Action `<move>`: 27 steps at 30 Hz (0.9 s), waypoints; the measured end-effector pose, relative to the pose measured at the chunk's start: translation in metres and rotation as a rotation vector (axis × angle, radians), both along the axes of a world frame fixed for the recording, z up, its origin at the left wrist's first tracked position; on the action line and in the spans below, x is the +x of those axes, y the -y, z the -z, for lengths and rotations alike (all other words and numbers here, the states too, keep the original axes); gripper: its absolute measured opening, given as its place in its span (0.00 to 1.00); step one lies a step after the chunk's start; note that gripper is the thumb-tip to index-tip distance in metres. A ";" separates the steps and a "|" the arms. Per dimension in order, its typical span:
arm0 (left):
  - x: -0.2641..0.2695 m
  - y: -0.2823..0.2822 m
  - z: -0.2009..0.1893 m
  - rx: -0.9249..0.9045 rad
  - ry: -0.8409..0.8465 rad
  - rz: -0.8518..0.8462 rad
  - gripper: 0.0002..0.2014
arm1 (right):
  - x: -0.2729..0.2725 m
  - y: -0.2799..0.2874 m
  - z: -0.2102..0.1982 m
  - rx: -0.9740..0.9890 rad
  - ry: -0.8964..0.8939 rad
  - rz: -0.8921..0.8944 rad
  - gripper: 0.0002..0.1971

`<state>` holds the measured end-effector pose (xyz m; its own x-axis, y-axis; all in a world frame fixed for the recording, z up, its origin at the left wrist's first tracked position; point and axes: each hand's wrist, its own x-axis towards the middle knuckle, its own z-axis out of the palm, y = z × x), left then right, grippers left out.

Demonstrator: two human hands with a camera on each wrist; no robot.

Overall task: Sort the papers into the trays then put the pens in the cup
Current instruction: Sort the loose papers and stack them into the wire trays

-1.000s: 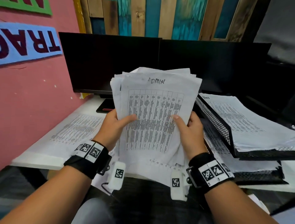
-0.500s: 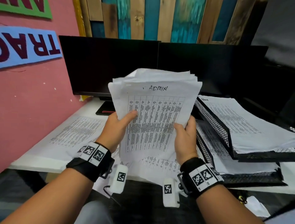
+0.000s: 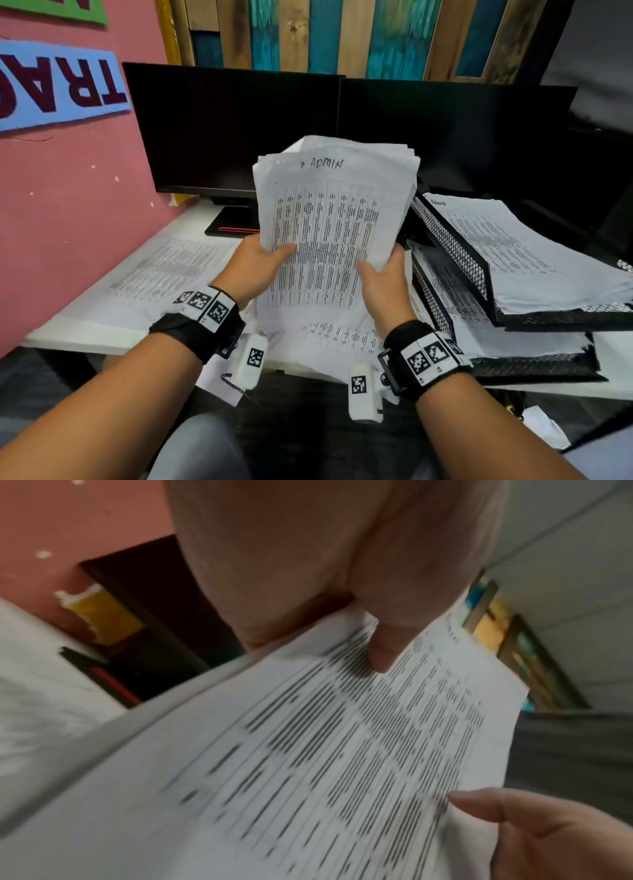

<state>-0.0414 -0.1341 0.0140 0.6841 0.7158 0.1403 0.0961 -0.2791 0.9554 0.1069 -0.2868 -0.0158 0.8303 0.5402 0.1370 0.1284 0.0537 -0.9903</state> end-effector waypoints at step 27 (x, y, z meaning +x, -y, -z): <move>-0.068 -0.020 0.065 0.145 -0.363 0.101 0.13 | 0.017 0.103 0.036 0.293 -0.904 0.060 0.15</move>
